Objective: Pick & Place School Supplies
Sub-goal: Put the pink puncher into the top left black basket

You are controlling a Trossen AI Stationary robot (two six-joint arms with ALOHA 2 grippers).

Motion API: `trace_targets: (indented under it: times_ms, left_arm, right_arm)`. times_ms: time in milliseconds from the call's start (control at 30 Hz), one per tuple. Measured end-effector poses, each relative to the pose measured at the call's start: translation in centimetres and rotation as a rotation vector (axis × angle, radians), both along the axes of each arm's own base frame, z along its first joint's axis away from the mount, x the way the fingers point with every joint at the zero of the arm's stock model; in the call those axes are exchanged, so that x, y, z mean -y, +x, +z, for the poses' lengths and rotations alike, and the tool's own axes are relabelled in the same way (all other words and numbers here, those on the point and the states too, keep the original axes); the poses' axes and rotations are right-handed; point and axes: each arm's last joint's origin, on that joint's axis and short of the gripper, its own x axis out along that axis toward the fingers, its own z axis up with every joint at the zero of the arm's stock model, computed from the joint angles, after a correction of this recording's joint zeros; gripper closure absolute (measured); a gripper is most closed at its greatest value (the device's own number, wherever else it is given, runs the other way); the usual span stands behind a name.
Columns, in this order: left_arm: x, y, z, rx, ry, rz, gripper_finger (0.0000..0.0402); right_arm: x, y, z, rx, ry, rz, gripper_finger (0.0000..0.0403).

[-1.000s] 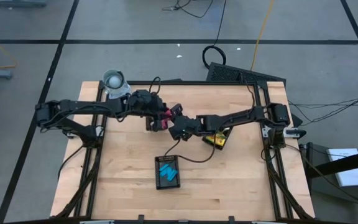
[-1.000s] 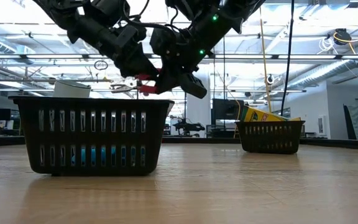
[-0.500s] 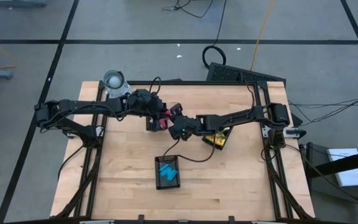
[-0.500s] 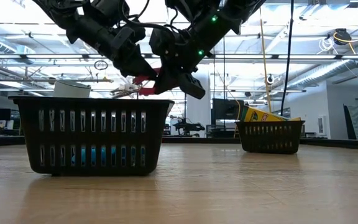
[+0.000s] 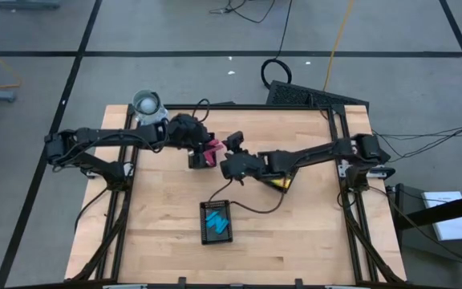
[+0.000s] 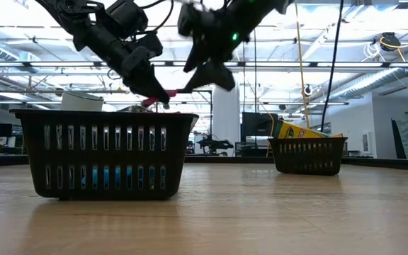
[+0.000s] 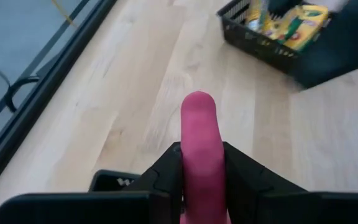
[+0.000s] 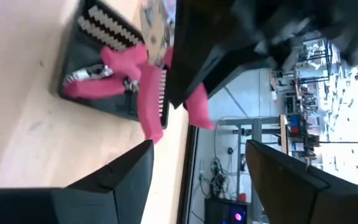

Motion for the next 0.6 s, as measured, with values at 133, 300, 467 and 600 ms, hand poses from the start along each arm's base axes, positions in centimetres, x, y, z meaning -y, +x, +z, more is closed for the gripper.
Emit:
trace_targets:
  times_ms: [133,300,467,600]
  left_arm:
    - [-0.7,-0.4,-0.1,-0.014,-0.020,0.043,0.0320]
    - [-2.0,-0.9,-0.2,-0.006,-0.065,0.137,0.0320]
    - [-2.9,-1.2,-0.8,-0.018,-0.147,0.171,0.0320]
    - [-3.5,-1.0,-2.0,-0.053,-0.193,0.211,0.0320]
  right_arm:
    - [-1.5,-1.3,2.3,0.049,0.033,0.020,0.0163]
    - [-3.6,-3.4,4.8,0.084,0.017,0.013,0.0175]
    - [-5.7,-5.5,6.4,0.109,0.015,-0.007,0.0179]
    - [-6.6,-7.1,6.9,0.117,0.086,-0.029,0.0179]
